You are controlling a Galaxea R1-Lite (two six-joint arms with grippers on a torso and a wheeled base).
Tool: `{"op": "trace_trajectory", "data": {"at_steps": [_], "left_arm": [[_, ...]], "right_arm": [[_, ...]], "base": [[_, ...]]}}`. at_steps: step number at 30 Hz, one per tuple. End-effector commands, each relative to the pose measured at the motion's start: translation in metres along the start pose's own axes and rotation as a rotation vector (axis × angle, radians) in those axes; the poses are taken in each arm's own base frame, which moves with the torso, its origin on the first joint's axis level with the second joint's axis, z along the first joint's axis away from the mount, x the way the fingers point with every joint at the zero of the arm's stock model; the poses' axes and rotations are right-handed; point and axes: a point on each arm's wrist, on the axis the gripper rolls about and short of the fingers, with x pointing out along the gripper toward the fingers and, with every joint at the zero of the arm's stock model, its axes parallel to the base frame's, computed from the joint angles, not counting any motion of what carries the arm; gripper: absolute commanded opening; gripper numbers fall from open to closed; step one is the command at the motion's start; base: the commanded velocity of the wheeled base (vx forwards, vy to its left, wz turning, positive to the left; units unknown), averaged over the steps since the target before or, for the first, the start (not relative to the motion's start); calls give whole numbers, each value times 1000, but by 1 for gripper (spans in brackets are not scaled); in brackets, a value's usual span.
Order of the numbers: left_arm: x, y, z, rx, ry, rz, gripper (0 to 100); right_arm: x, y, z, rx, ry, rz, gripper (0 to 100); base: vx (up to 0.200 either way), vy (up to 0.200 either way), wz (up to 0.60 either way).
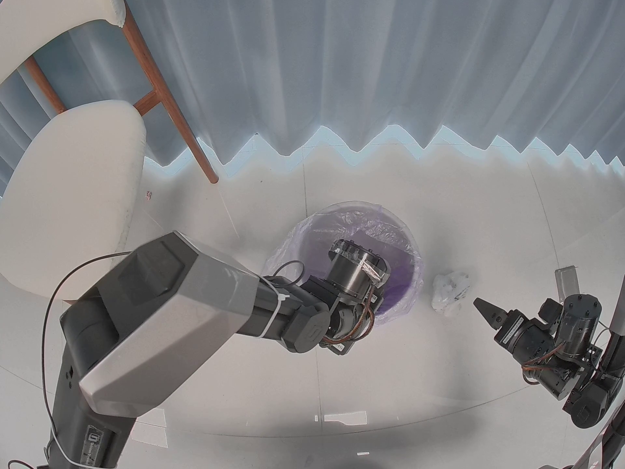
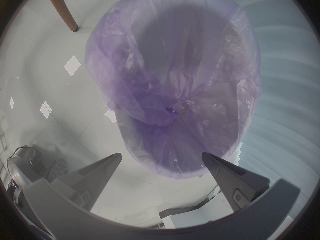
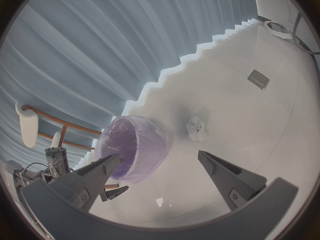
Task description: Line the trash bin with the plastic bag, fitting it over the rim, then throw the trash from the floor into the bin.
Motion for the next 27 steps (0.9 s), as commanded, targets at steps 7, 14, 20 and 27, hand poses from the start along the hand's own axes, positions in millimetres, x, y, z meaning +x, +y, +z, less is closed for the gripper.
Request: {"op": "trace_trajectory", "data": {"at_steps": [7, 14, 20, 27], "left_arm": [[25, 7, 3, -19, -7, 44, 100], [30, 12, 8, -24, -19, 58, 0], [27, 10, 14, -17, -46, 57, 0], [4, -1, 38, 124, -76, 83, 0]], "right_arm": [[-2, -2, -2, -2, 7, -7, 100], [-2, -2, -1, 0, -4, -17, 100], [-2, -2, -2, 4, -4, -19, 100], [-2, -1, -5, 0, 9, -14, 100]], "base": [[0, 0, 0], [0, 0, 0], [0, 0, 0], [0, 0, 0]]}}
